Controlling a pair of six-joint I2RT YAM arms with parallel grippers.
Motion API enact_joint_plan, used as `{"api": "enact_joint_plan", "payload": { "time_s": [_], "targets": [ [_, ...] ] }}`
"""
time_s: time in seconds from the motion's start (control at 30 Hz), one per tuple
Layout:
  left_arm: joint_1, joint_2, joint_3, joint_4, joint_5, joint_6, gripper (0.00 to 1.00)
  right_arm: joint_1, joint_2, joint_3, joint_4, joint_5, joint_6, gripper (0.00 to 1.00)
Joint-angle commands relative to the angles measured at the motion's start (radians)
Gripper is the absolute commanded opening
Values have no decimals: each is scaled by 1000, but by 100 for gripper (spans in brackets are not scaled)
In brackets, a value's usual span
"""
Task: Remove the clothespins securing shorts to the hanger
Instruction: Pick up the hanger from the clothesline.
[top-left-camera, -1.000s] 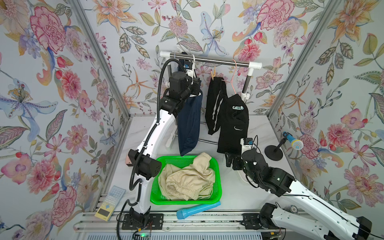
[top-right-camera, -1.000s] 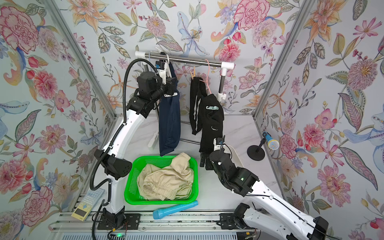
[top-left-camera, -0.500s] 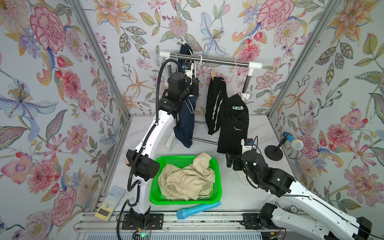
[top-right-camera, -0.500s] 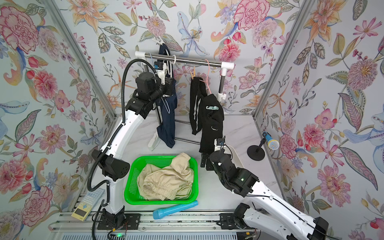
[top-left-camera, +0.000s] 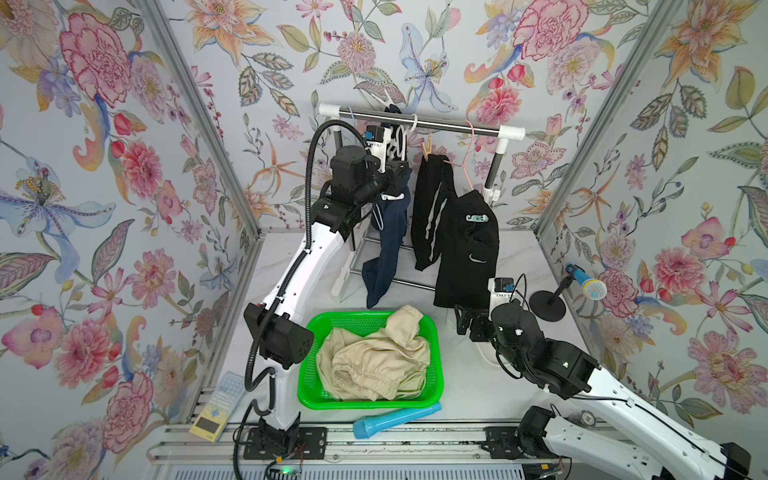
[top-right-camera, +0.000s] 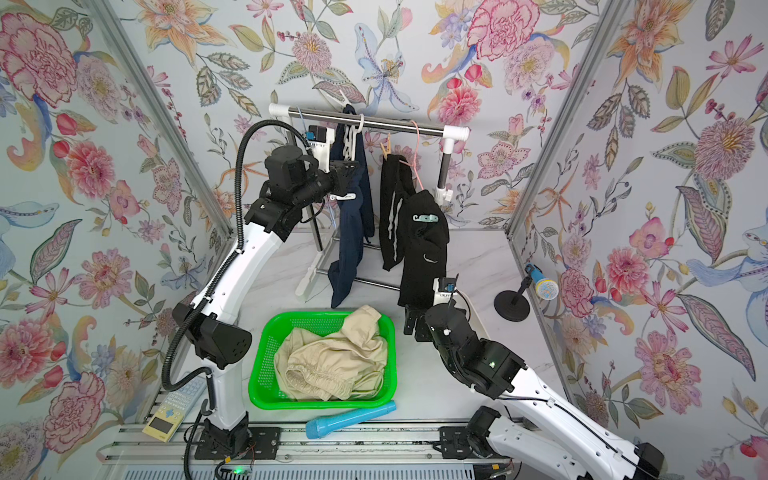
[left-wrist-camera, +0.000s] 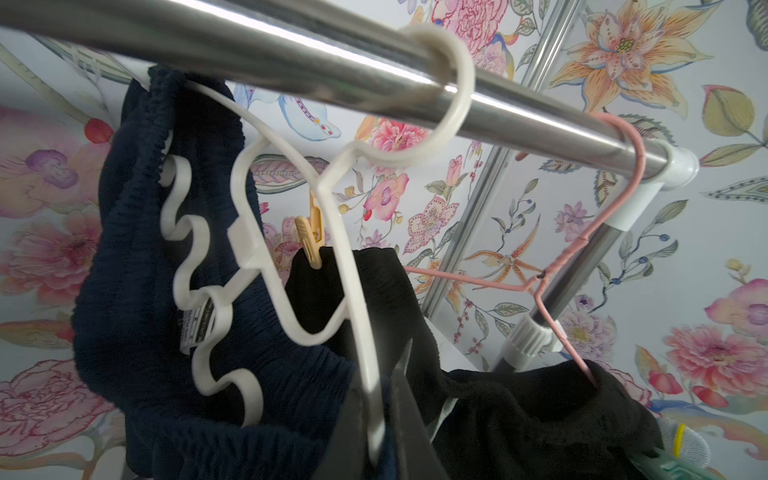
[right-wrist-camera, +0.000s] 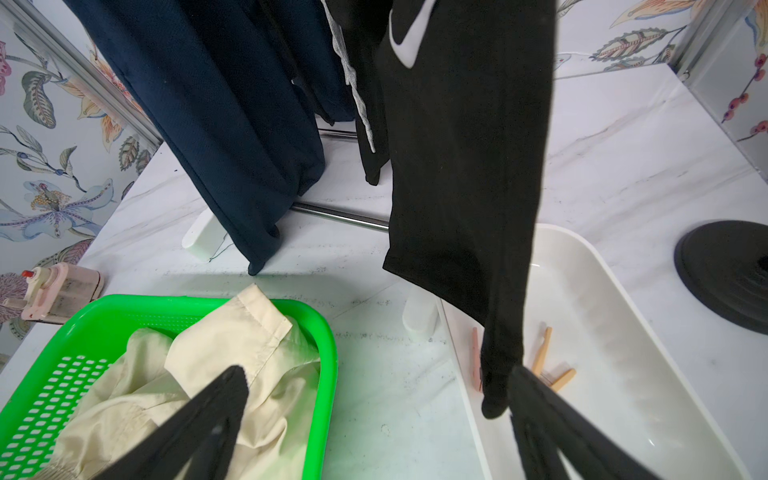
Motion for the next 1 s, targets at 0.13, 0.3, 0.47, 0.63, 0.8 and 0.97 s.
{"api": "enact_joint_plan", "payload": {
  "time_s": [0.13, 0.3, 0.47, 0.63, 0.8, 0.97],
  "targets": [
    [-6, -116, 12, 165, 126, -39, 0, 0, -34, -17, -9, 16, 15, 99],
    [-10, -156, -31, 187, 128, -47, 0, -2, -71, -18, -10, 20, 9, 99],
    [-12, -175, -45, 163, 165, -60, 0, -3, -74, 3, -27, 27, -10, 99],
    [-16, -238, -126, 140, 186, -55, 0, -7, -63, 19, -37, 34, -21, 99],
    [-15, -304, -207, 124, 212, -42, 0, -12, -51, 32, -37, 28, -25, 99],
    [-13, -348, -239, 102, 210, -11, 0, -15, -33, 39, -36, 19, -28, 99]
  ]
}}
